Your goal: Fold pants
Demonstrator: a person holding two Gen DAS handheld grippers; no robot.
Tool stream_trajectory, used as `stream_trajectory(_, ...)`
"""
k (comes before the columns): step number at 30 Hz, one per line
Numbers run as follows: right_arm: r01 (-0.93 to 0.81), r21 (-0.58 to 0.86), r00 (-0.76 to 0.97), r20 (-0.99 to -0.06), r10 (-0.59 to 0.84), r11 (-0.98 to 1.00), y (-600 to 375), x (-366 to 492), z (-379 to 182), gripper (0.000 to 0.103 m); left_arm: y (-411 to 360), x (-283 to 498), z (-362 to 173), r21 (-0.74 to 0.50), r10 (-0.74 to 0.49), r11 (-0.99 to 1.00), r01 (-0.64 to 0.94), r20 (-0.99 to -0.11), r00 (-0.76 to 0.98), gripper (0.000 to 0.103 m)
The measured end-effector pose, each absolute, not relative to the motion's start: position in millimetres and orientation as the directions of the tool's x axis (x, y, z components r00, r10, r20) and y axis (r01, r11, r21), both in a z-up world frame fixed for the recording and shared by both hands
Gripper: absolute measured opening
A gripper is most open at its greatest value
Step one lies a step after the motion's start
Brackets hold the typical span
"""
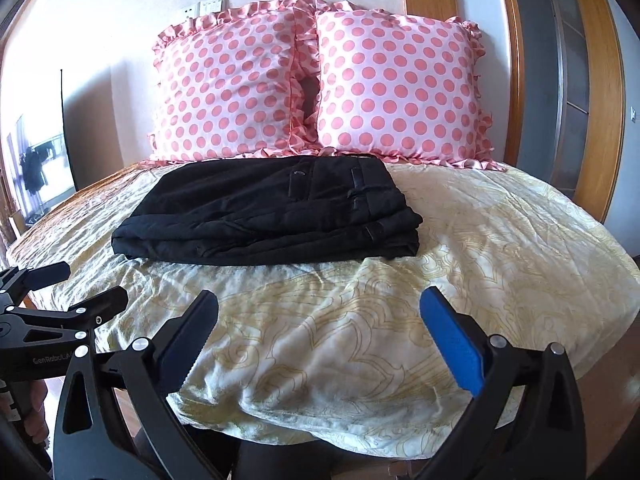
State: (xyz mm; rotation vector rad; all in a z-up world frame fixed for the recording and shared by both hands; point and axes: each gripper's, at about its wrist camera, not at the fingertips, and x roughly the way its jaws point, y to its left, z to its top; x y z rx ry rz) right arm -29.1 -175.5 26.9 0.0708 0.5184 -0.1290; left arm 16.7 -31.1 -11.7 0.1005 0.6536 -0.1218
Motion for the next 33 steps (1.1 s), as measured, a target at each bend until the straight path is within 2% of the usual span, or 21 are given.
stream_trajectory(10,0.191,-0.056,0.849,-0.492,-0.193,0.980,-161.2,-34.5,21.1,0.102,-28.9,6.7,-18.2,0.066,-0.068,0.988,0.140,-0.623,0.779,0.101)
stream_trajectory(33,0.180,-0.067,0.838,-0.512,-0.189,0.981,-157.2,-27.7,16.4,0.102,-34.8,10.0,-22.8,0.069,-0.081,0.984,0.163,-0.641,0.763,0.101)
